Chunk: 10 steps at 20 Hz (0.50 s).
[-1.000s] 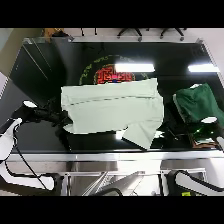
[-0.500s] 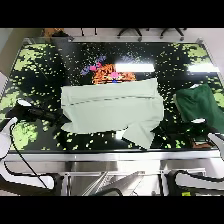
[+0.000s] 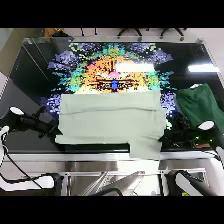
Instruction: Fold the shirts.
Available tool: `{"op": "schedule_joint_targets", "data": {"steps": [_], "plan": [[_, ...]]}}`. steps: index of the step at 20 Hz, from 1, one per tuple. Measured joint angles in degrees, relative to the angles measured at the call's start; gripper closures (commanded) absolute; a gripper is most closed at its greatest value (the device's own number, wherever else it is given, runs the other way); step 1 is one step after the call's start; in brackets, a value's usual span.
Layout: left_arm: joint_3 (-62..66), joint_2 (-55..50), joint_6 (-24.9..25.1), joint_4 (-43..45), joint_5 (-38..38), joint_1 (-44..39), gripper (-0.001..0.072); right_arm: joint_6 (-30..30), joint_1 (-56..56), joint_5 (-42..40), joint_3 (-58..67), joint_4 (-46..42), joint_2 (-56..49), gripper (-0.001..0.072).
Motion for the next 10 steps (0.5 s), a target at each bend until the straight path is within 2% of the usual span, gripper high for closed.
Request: {"op": "schedule_joint_targets", "data": {"steps": [3,5,10], "plan": [[-0.96,1.75,-1.31,1.44,-0.07,1.49,0.0697,0.50,0.00,0.15,1.77,0.92,4.92,0.0695],[0.76,2.32,-1.86,1.29,-0.50,1.33,0.0697,-1.60,0.02,-1.68,5.05,3.98,5.55,0.0695],[11.32,1.27,-2.43,0.11,-0.72,-2.36,0.0696,-10.29,1.33,-9.05,15.87,15.39,-2.54,0.0695]]}}
